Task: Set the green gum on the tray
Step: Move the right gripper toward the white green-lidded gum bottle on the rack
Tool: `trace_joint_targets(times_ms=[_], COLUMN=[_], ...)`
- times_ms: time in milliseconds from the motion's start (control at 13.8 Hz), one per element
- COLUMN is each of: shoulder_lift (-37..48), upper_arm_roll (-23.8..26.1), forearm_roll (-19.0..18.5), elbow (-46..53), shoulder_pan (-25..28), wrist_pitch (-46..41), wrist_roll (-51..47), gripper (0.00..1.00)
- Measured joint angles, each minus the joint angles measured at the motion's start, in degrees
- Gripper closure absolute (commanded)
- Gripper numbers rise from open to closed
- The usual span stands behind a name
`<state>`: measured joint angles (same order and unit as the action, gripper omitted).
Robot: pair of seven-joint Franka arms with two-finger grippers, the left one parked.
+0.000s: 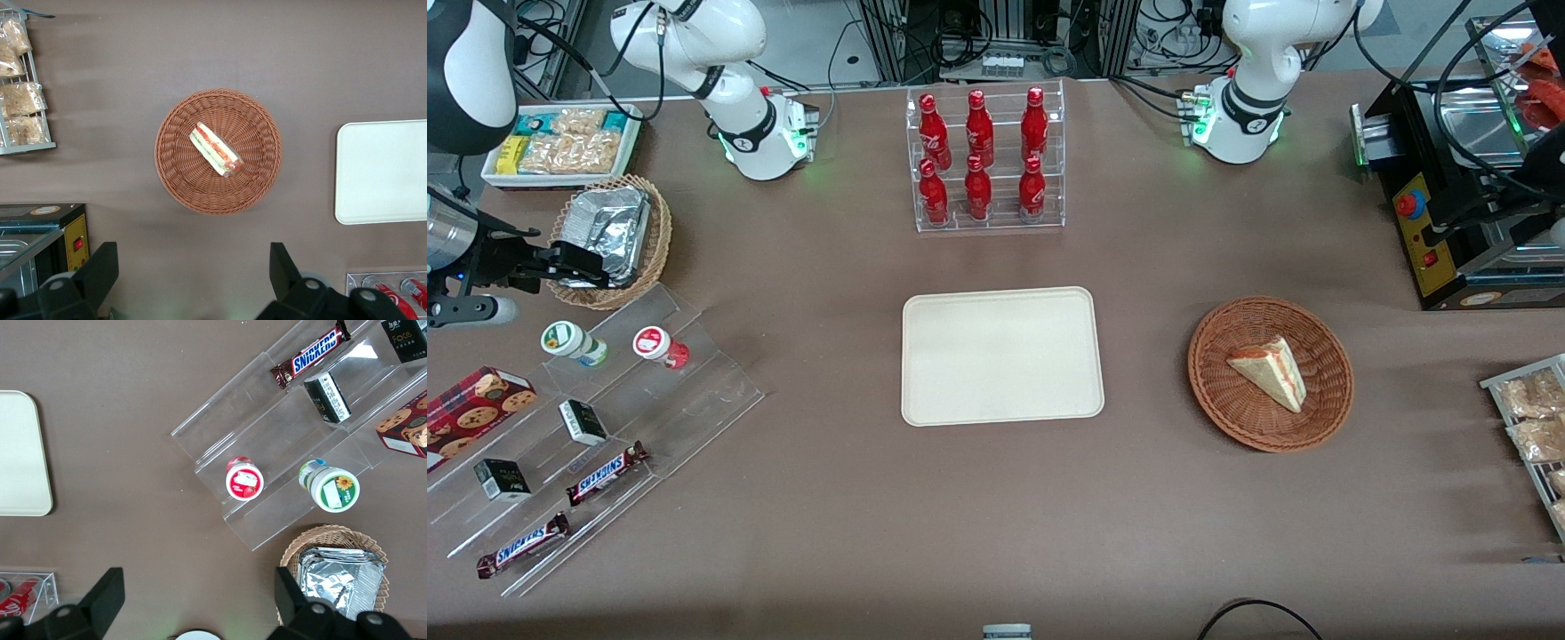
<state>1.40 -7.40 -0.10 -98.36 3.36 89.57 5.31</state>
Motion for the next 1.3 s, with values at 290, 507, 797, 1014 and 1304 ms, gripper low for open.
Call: trace_joint_targets(times_ms=[290,507,797,1014,1304], shoulder_lift=[-0.08,-0.65,-1.70,-2.46,-4.13], upper_arm_roll=[-0.02,-0.09,-0.83,-0.96,-1.12], forearm_roll=[0.00,0.00,-0.01,-0.02,-0.02], elbow=[-0.02,-1.39,-7.84,-11.51,-12.22], shoulder_pan=[0.00,-0.03,-0.83,-4.00,-7.57], wrist_pitch=[-0.08,1.71,10.97,16.99,21.59], wrist_roll=[0.06,2.50,12.13,29.12,48.30], gripper=[0.00,0.00,0.00,0.00,0.00])
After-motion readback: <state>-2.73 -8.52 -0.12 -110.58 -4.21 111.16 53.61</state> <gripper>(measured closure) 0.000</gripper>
